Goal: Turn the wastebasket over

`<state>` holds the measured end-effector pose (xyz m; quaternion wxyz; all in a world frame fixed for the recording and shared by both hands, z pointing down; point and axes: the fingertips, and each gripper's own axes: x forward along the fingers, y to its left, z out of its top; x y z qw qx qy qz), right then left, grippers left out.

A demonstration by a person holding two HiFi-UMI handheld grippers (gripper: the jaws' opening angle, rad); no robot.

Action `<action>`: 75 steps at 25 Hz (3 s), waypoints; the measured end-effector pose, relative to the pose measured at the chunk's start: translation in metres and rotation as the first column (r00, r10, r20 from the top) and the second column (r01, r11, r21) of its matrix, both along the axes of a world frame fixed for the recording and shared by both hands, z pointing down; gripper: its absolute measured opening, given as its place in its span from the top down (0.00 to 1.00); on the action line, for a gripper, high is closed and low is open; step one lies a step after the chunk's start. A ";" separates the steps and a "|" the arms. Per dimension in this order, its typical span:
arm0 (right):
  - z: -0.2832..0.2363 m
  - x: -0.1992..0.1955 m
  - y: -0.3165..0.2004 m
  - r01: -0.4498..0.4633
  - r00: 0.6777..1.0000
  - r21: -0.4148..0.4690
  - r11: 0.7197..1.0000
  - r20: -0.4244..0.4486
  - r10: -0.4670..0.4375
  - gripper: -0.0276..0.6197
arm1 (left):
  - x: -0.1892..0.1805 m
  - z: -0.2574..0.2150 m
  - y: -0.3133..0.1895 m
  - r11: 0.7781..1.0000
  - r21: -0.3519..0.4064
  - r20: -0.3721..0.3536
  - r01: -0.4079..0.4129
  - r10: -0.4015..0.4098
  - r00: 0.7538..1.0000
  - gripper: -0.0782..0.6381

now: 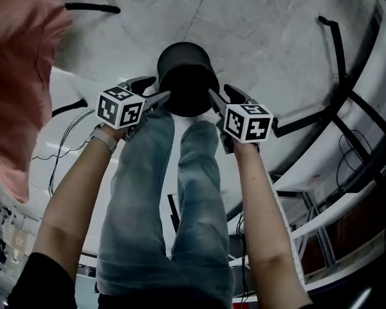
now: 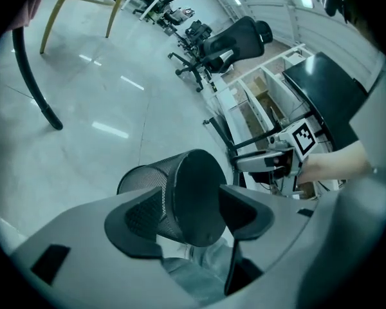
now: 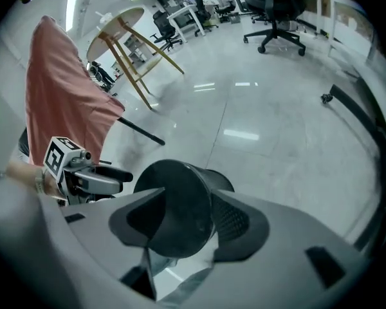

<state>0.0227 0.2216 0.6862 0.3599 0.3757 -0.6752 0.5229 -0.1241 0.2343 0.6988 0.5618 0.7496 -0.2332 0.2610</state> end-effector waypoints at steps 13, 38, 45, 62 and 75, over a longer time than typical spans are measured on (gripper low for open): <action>0.053 0.002 0.028 -0.094 0.994 -0.125 0.988 0.038 0.099 0.62 | 0.009 0.046 0.016 0.997 -0.069 0.036 -0.023 0.025 0.999 0.51; 0.052 0.009 -0.055 -0.011 0.993 -0.220 0.976 0.116 0.037 0.61 | 0.024 0.016 0.016 0.970 -0.218 -0.050 0.112 -0.125 0.991 0.60; 0.054 0.026 -0.095 0.002 0.978 -0.275 0.961 0.203 0.056 0.60 | 0.044 -0.008 -0.019 0.962 -0.188 -0.064 0.196 -0.211 0.975 0.60; 0.100 0.048 -0.222 0.034 0.924 -0.358 0.933 0.367 0.107 0.62 | 0.075 -0.021 -0.157 0.845 -0.033 -0.117 0.534 -0.534 0.838 0.60; 0.184 0.081 -0.250 -0.092 0.826 -0.510 0.855 0.440 0.352 0.62 | 0.103 0.035 -0.248 0.889 0.075 -0.103 0.452 -0.444 0.890 0.62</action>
